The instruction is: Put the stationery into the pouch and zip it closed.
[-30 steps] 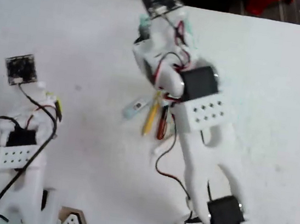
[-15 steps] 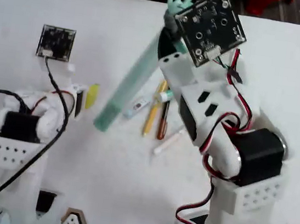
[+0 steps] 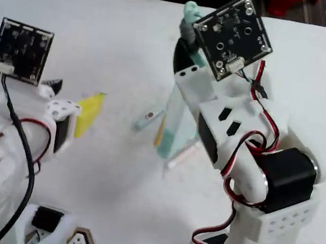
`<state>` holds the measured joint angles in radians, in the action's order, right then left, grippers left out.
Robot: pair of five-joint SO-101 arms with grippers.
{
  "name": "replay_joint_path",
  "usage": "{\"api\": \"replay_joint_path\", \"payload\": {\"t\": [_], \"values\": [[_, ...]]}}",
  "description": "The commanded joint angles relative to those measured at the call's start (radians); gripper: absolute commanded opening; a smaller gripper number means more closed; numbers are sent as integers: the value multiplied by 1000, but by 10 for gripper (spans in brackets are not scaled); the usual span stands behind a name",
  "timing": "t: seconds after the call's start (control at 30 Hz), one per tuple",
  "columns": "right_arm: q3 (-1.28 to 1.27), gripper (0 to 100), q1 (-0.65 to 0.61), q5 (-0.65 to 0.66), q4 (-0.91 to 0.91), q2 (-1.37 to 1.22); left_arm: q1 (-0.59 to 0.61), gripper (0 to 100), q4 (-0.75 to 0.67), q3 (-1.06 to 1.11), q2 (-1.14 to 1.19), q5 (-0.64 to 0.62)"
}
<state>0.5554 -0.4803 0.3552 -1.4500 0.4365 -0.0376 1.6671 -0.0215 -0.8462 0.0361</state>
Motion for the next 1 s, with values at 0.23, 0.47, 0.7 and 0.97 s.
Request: {"api": "replay_joint_path", "payload": {"t": [0.23, 0.47, 0.7, 0.97], "values": [[32, 17, -56, 3, -12, 21, -295, 273, -23, -74, -18, -48], [32, 17, -90, 3, -30, 28, -340, 303, -219, 77, -18, -48], [43, 17, -105, -69, -30, 31, -352, 302, -411, 287, -19, -51], [43, 17, -128, -75, -47, 39, -354, 301, -620, 453, -19, -55]]}}
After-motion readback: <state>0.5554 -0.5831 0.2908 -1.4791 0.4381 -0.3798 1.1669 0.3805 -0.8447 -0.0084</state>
